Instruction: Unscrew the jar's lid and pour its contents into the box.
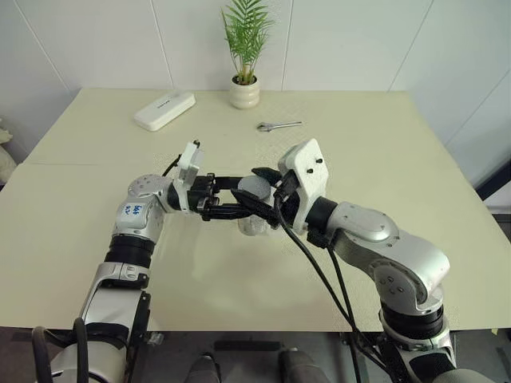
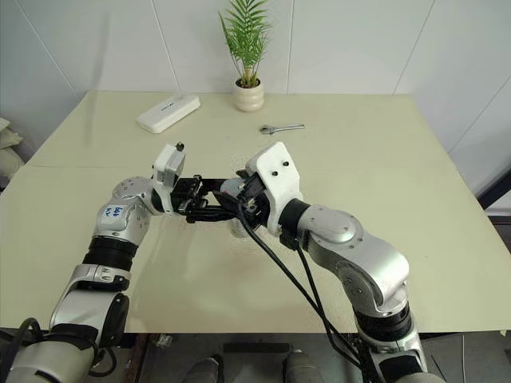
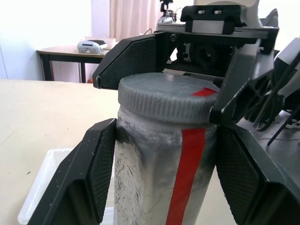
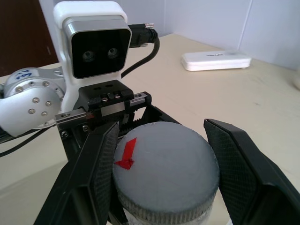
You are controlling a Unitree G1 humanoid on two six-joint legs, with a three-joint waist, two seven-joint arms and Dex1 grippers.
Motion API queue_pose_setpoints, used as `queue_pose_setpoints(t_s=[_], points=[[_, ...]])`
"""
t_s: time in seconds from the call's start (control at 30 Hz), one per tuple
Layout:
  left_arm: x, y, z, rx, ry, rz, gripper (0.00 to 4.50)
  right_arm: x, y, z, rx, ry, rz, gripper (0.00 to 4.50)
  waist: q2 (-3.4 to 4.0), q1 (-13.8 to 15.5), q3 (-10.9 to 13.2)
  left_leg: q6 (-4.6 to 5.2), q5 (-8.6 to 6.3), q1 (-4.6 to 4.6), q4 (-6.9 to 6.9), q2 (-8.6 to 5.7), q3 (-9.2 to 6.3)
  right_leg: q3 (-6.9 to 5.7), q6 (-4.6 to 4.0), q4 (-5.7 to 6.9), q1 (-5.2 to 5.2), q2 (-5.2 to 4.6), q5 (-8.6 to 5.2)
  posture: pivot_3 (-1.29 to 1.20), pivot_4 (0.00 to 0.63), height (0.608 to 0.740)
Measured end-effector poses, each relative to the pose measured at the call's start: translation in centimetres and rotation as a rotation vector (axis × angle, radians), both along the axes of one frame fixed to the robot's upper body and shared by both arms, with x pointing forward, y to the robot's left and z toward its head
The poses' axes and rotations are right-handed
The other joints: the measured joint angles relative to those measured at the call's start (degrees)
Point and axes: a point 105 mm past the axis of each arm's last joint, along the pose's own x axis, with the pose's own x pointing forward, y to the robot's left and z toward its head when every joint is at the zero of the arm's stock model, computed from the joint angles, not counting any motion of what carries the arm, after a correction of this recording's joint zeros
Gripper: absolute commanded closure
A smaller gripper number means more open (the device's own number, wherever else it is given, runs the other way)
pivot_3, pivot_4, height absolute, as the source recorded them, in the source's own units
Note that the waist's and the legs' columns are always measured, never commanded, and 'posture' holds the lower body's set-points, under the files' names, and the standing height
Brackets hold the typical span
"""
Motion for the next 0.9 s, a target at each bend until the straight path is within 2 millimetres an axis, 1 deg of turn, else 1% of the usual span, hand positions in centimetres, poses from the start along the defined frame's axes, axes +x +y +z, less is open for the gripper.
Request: queue_pose_setpoints(t_s=[0.07,0.23,0.5,0.67,0.9], points=[[0.0,-0.1,0.1,-0.003,0.002,-0.007,1.74,0.0,-0.2,0.2,-0.003,0.016,0.036,1.94,0.0,0.0,0.0,0.0,0.0,0.0,0.0,0.0,0.0,0.0,0.0,0.01,0.0,0.0,0.0,0.0,0.15,0.74],[0.3,-0.3,1.0,-0.017,-0.014,-0.013,1.74,0.4,-0.5,1.4,-0.042,0.006,0.114,1.94,0.0,0.0,0.0,0.01,0.0,0.0,-0.01,0.0,-0.01,-0.01,0.0,-0.02,0.0,0.02,0.0,0.0,0.15,0.74],[0.4,-0.6,0.5,-0.019,0.01,-0.026,1.74,0.7,-0.8,1.2,-0.077,0.03,0.191,1.94,0.01,0.0,0.0,0.02,0.0,-0.01,-0.03,0.0,-0.02,-0.02,0.0,-0.03,-0.01,0.02,0.0,0.0,0.15,0.74],[0.5,-0.9,1.1,-0.019,-0.016,-0.038,1.74,0.6,-1.2,1.7,-0.065,0.011,0.202,1.94,0.01,0.0,0.0,0.02,0.0,0.0,-0.01,0.0,-0.01,-0.01,0.0,-0.03,-0.01,0.02,0.0,0.0,0.15,0.74],[0.2,-1.2,1.4,-0.052,-0.013,-0.064,1.74,0.2,-1.6,2.1,-0.041,0.008,0.239,1.94,0.01,0.0,0.0,0.02,0.0,-0.01,-0.01,0.01,-0.02,-0.01,0.0,-0.02,-0.01,0.02,0.0,0.0,0.15,0.74]])
